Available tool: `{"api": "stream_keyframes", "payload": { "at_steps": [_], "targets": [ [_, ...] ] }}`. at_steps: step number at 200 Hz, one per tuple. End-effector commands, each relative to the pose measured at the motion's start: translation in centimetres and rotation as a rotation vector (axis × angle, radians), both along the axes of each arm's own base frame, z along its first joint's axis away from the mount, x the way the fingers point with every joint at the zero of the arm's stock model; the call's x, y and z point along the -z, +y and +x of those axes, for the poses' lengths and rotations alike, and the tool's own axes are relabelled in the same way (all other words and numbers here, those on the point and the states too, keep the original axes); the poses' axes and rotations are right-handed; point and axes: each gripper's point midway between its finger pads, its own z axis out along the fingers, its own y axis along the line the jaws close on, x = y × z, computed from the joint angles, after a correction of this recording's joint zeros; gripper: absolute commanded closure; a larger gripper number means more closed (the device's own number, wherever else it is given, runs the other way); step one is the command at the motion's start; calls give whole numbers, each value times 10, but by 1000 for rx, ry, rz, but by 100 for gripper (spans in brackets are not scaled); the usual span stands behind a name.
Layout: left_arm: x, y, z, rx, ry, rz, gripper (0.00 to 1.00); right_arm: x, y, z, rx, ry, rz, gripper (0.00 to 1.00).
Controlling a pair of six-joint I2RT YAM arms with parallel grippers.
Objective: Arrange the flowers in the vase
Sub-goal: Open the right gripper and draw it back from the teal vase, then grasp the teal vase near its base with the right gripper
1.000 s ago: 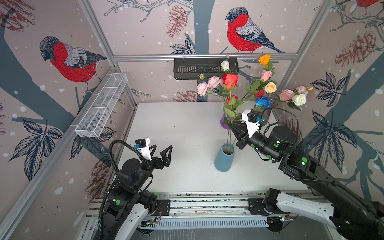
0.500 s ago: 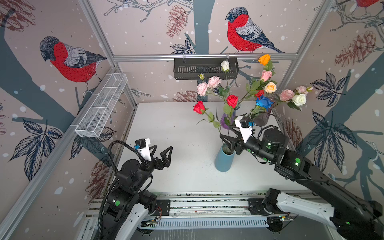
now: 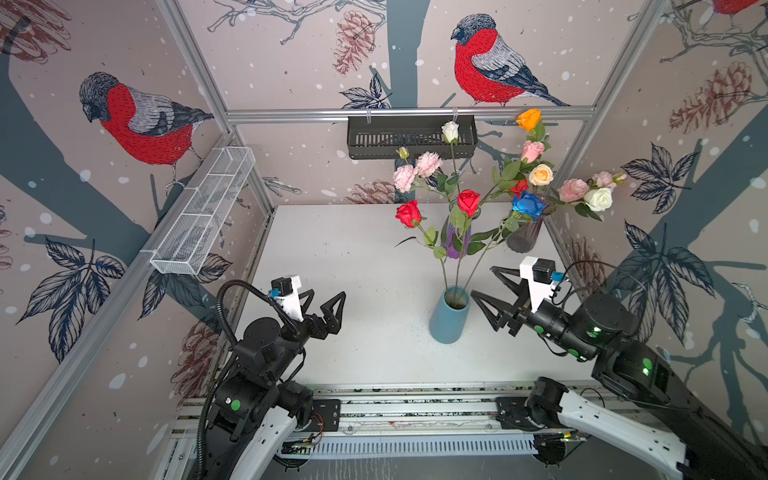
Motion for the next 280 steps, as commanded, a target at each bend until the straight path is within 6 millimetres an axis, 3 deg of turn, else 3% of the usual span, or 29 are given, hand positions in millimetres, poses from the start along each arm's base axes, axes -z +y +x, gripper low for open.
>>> {"api": "stream_keyframes", "payload": {
  "at_steps": [1,53,103,157,280],
  "targets": [
    [-10,-1,1,5,-38,-14,1,33,2,-4,-15,127,16,1],
    [-10,-2,0,13,-40,-15,1,102,-2,-1,37,259,113,0],
    [-12,-4,-1,24,-47,-17,1,147,3,8,46,179,141,1],
    [-12,-6,0,35,-46,-20,1,157,11,23,67,-32,75,1],
    [-13,-6,-1,39,-52,-27,1,150,29,42,58,-124,39,1]
  ]
}}
